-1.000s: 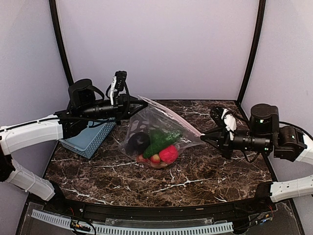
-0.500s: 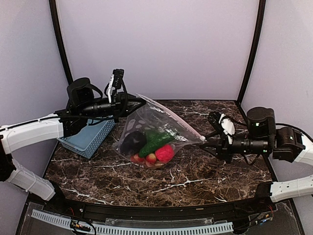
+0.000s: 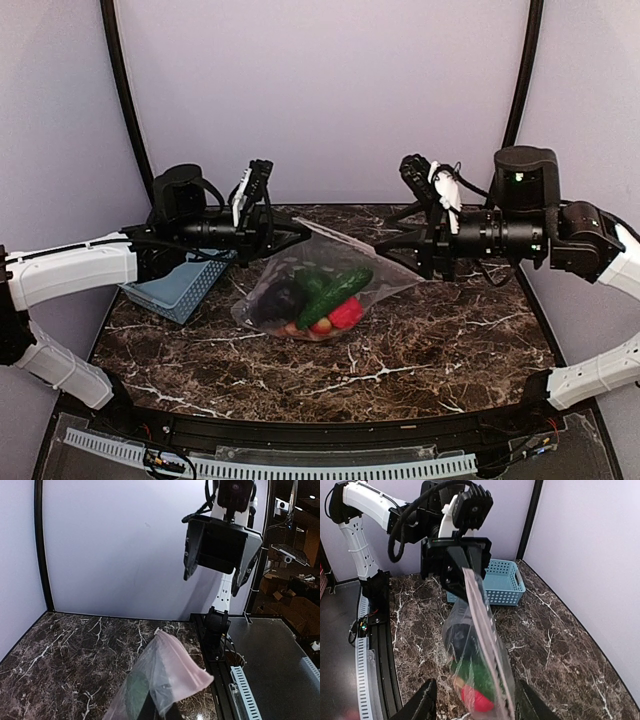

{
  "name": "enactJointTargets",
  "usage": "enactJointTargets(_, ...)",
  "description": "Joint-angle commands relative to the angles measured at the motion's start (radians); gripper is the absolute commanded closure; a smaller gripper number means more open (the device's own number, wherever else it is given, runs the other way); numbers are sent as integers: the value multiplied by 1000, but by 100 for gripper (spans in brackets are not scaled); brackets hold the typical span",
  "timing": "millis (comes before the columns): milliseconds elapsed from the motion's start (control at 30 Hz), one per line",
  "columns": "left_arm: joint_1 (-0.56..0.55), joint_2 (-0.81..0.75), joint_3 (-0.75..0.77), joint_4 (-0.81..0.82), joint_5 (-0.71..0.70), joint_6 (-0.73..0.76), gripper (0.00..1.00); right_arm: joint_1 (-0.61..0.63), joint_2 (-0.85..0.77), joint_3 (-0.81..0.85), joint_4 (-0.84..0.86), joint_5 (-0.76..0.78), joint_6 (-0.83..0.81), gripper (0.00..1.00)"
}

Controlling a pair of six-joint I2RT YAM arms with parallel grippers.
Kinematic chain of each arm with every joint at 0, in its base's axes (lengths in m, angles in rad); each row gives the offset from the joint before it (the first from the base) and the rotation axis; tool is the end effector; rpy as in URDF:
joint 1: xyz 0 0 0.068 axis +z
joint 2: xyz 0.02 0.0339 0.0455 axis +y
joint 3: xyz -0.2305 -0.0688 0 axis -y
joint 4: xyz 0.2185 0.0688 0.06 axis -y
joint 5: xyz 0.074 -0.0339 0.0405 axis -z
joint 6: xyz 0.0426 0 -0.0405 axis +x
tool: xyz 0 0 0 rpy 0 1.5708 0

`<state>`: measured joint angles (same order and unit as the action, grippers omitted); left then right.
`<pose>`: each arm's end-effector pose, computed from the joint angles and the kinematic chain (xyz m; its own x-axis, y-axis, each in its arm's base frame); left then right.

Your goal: Open the zip-top bag and remove the fake food

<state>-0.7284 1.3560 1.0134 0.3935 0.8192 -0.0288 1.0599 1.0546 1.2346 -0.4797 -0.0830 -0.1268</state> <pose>0.2030 -0.2228 0.3271 0.0092 -0.0345 -0.9994 0.9997 0.0228 0.0084 0.1053 0.1951 0.3777 -0.0284 -0.3084 -0.9508 -0.9190 0.3823 -0.0965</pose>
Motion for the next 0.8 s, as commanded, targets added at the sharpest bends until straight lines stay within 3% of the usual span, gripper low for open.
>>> enactJointTargets(0,-39,-1,68,-152,15,134,99,1,98,79,-17,-37,-38,52)
enactJointTargets(367,-49,0,81,-182,17,119,99,49,194,171,-24,-21,-80,62)
enactJointTargets(767,-49,5,86,-162,39,99,99,56,236,162,-20,67,-108,71)
